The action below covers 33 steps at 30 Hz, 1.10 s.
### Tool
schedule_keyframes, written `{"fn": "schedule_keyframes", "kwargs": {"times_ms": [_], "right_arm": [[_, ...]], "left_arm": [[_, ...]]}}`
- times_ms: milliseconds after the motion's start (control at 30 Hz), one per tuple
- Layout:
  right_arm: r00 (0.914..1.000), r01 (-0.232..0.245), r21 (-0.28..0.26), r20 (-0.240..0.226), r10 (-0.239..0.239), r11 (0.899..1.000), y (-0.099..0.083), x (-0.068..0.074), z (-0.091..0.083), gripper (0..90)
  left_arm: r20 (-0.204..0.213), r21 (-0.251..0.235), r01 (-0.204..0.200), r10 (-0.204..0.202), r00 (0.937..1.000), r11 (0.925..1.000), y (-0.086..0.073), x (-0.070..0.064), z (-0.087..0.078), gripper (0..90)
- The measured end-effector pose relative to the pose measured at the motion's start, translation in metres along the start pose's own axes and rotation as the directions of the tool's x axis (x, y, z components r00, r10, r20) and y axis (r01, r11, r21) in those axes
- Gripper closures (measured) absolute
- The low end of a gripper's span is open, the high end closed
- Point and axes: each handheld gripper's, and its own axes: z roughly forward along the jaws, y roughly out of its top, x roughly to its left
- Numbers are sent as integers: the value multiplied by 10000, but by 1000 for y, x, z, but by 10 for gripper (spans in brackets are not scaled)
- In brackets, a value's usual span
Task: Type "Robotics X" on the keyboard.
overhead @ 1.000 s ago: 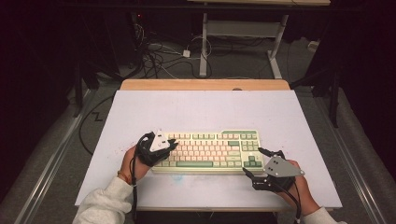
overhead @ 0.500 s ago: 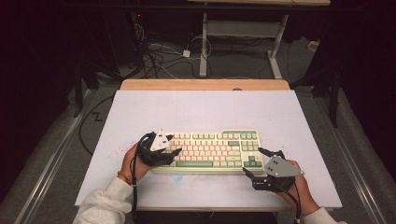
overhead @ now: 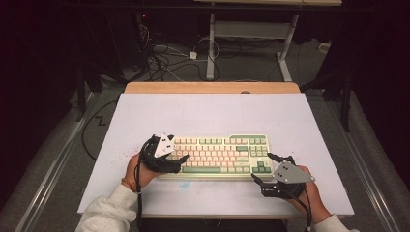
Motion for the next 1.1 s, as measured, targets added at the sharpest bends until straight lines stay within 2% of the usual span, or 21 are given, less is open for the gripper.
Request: {"fn": "schedule_keyframes", "kwargs": {"times_ms": [333,700,867,1100], "right_arm": [[10000,-64,22,-4,64,10000,0,0,0,195],[9997,-219,-45,52,219,9997,0,-3,-2,195],[9994,-348,-146,-17,348,9993,2,-4,-2,196],[9993,-369,-170,-24,368,9992,3,-5,-2,195]], "left_arm": [[-261,-318,-426,418,9988,9986,0,-6,-9,147],[-637,-611,-526,487,9968,9967,-3,-7,-25,147],[-761,-655,-789,739,9944,9947,-6,-10,-32,148],[-891,-718,-867,802,9928,9936,-10,-10,-39,148]]}}
